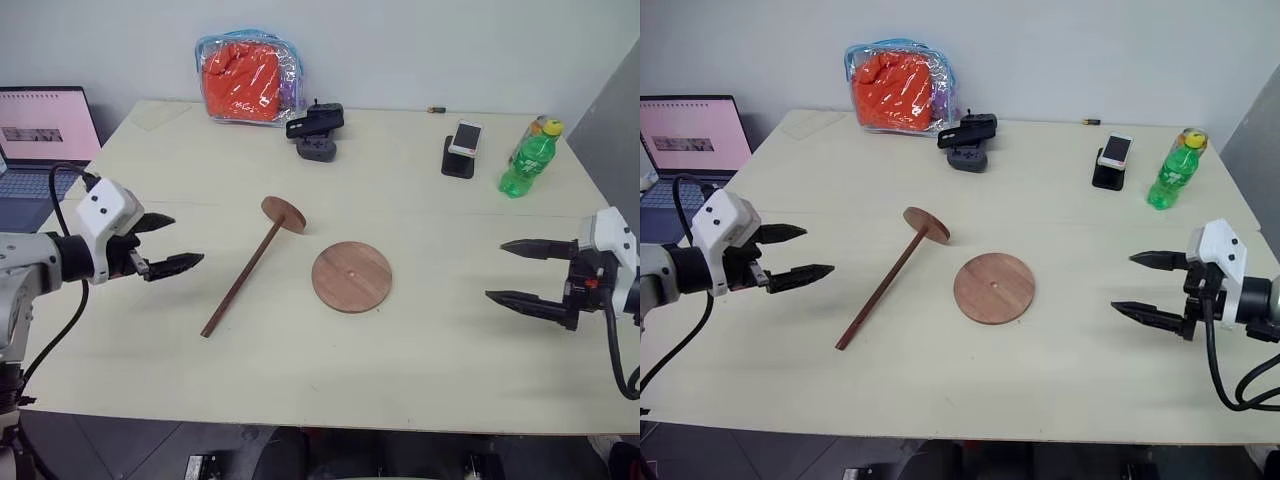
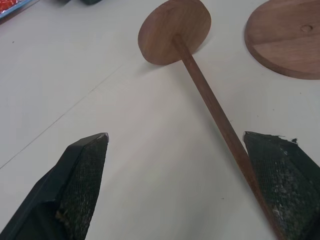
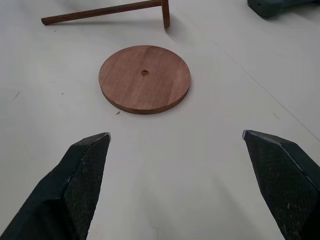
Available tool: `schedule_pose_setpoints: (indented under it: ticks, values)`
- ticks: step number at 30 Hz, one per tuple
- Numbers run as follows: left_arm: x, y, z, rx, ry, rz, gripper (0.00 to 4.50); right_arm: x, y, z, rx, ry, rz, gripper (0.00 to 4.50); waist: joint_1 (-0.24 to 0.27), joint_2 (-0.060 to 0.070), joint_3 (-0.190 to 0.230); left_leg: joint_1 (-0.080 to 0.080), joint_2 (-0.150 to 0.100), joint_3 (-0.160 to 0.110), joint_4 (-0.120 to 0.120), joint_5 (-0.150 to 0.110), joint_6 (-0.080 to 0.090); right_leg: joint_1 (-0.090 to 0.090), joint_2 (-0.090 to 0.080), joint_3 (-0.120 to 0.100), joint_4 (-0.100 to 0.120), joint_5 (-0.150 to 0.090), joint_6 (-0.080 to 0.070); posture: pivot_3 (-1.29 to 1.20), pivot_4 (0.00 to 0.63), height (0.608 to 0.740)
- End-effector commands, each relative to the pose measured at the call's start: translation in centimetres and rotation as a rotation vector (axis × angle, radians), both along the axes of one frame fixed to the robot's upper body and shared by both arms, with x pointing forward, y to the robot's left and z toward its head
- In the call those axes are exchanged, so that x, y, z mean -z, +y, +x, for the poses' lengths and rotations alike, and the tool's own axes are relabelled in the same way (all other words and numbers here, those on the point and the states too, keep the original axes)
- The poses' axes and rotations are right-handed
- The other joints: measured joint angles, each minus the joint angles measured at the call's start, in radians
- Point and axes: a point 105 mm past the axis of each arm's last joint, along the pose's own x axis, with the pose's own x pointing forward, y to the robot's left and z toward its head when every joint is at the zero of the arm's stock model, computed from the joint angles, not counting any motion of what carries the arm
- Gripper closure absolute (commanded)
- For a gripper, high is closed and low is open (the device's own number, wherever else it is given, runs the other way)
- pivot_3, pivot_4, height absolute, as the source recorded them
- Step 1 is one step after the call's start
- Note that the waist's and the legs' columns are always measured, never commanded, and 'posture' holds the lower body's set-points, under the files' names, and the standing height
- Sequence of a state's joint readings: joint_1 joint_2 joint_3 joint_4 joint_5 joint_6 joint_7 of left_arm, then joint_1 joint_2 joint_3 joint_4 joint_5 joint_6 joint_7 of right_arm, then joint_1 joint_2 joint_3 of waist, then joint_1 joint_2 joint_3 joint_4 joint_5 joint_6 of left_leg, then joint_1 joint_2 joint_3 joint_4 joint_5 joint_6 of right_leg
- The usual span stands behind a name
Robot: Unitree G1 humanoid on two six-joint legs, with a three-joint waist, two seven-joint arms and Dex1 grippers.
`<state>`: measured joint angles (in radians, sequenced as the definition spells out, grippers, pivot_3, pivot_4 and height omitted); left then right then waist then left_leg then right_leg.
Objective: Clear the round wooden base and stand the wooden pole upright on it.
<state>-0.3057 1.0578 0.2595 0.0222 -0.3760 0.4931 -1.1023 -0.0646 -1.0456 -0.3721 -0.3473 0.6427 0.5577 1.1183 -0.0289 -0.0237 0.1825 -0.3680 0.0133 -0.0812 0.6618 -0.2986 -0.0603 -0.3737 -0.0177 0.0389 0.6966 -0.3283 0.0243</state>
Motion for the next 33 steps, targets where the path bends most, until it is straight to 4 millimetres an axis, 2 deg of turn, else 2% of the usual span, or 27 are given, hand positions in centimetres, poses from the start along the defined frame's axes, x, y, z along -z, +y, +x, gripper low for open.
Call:
schedule_pose_setpoints:
  ticks: [1, 9, 14, 21, 26, 33]
  values:
    - [-0.3, 0.0, -0.1, 0.008, -0.017, 0.012, 0.00, -0.9, 0.1, -0.2, -0.014, -0.042, -0.019, 0.05, 0.000, 0.000, 0.000, 0.000, 0.000, 0.000, 0.000, 0.000, 0.000, 0.000, 0.000, 0.000, 0.000, 0.000, 0.000, 0.00, 0.150, 0.740]
    - [-0.7, 0.6, 0.8, -0.051, -0.055, 0.058, 0.00, -1.0, 0.1, -0.1, -0.014, -0.045, -0.018, 0.05, 0.000, 0.000, 0.000, 0.000, 0.000, 0.000, 0.000, 0.000, 0.000, 0.000, 0.000, 0.000, 0.000, 0.000, 0.000, 0.00, 0.150, 0.740]
    - [-0.7, -0.1, 0.8, -0.008, -0.043, 0.035, 0.00, -0.9, 0.3, -0.2, -0.020, -0.045, -0.014, 0.05, 0.000, 0.000, 0.000, 0.000, 0.000, 0.000, 0.000, 0.000, 0.000, 0.000, 0.000, 0.000, 0.000, 0.000, 0.000, 0.00, 0.150, 0.740]
    - [1.0, -0.3, 1.6, -0.042, 0.003, 0.084, 0.00, -1.1, 2.1, -0.5, -0.078, -0.055, -0.006, 0.05, 0.000, 0.000, 0.000, 0.000, 0.000, 0.000, 0.000, 0.000, 0.000, 0.000, 0.000, 0.000, 0.000, 0.000, 0.000, 0.00, 0.150, 0.740]
    - [2.1, -4.4, 3.7, -0.073, 0.069, -0.005, 0.00, -2.4, 6.1, -1.3, -0.208, -0.058, 0.101, 0.05, 0.003, 0.000, 0.000, -0.001, -0.001, -0.001, 0.001, 0.000, 0.000, 0.000, 0.001, -0.001, 0.001, 0.000, 0.000, 0.00, 0.150, 0.740]
    - [1.6, -6.8, 6.3, -0.190, 0.143, -0.049, 0.00, -2.2, 7.8, -1.2, -0.262, -0.057, 0.122, 0.05, 0.001, -0.002, 0.000, -0.010, -0.002, -0.003, 0.004, 0.000, 0.000, -0.007, 0.003, -0.003, 0.001, 0.000, 0.000, 0.00, 0.150, 0.740]
